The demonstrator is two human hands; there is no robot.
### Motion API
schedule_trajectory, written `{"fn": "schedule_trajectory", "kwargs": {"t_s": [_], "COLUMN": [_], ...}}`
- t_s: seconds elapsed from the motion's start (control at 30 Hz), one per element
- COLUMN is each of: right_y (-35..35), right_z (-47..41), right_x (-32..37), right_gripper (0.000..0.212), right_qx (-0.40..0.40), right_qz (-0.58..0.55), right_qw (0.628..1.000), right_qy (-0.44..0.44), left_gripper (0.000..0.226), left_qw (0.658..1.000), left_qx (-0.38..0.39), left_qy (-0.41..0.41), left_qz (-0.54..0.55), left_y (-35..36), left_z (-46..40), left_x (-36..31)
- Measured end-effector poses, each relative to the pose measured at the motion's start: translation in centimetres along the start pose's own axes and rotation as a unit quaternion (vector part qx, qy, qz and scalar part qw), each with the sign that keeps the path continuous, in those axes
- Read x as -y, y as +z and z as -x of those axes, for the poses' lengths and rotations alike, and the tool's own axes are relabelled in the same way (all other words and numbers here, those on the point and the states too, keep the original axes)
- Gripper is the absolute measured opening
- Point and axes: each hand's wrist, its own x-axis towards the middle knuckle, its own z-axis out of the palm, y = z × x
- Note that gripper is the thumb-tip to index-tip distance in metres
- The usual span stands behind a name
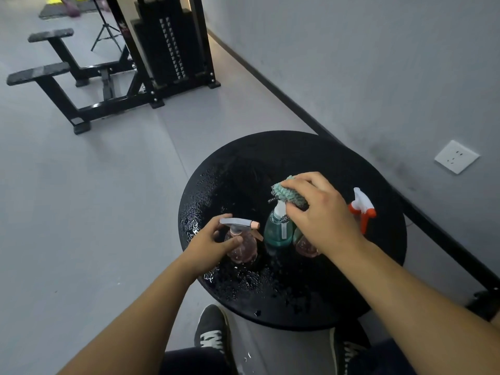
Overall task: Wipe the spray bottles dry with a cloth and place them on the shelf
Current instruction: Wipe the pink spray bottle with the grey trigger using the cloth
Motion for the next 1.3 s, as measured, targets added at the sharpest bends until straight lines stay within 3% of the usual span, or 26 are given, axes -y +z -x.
{"fn": "schedule_trajectory", "kwargs": {"t_s": [0.07,0.2,0.33,0.53,0.67,0.8,0.97,1.13,1.3], "right_y": [0.0,-0.1,-0.3,-0.3,-0.5,-0.9,-1.5,-2.4,-2.7], "right_z": [0.0,0.1,0.1,0.0,0.0,-0.1,0.0,-0.1,-1.2], "right_x": [-0.1,-0.1,-0.2,-0.2,-0.2,-0.1,1.0,3.2,4.8], "right_gripper": [0.038,0.037,0.037,0.037,0.037,0.037,0.037,0.04,0.042], "right_qx": [0.005,0.011,0.01,0.01,0.007,-0.001,-0.007,-0.011,0.007], "right_qz": [0.003,0.003,-0.001,-0.009,-0.016,-0.027,-0.054,-0.091,-0.069], "right_qw": [1.0,1.0,1.0,1.0,1.0,1.0,0.999,0.996,0.997], "right_qy": [0.004,0.008,0.011,0.013,0.012,0.01,0.009,-0.018,-0.021], "left_gripper": [0.052,0.023,0.03,0.033,0.024,0.012,0.028,0.033,0.034], "left_qw": [1.0,0.999,0.999,0.997,0.997,0.992,0.963,0.943,0.945], "left_qx": [0.01,-0.009,-0.017,0.041,-0.02,-0.057,-0.05,-0.04,-0.049], "left_qy": [0.013,0.024,0.01,0.072,0.069,0.037,0.031,0.064,0.084], "left_qz": [0.022,0.027,0.035,0.0,-0.039,0.107,0.264,0.324,0.312], "left_y": [-0.1,0.4,0.8,0.7,0.5,-0.7,-2.4,-3.1,-2.4], "left_z": [-0.1,-0.4,-0.4,0.7,0.6,0.6,1.6,2.9,3.3], "left_x": [0.0,-0.1,0.1,-0.8,-0.6,-1.8,-5.7,-9.6,-11.4]}}
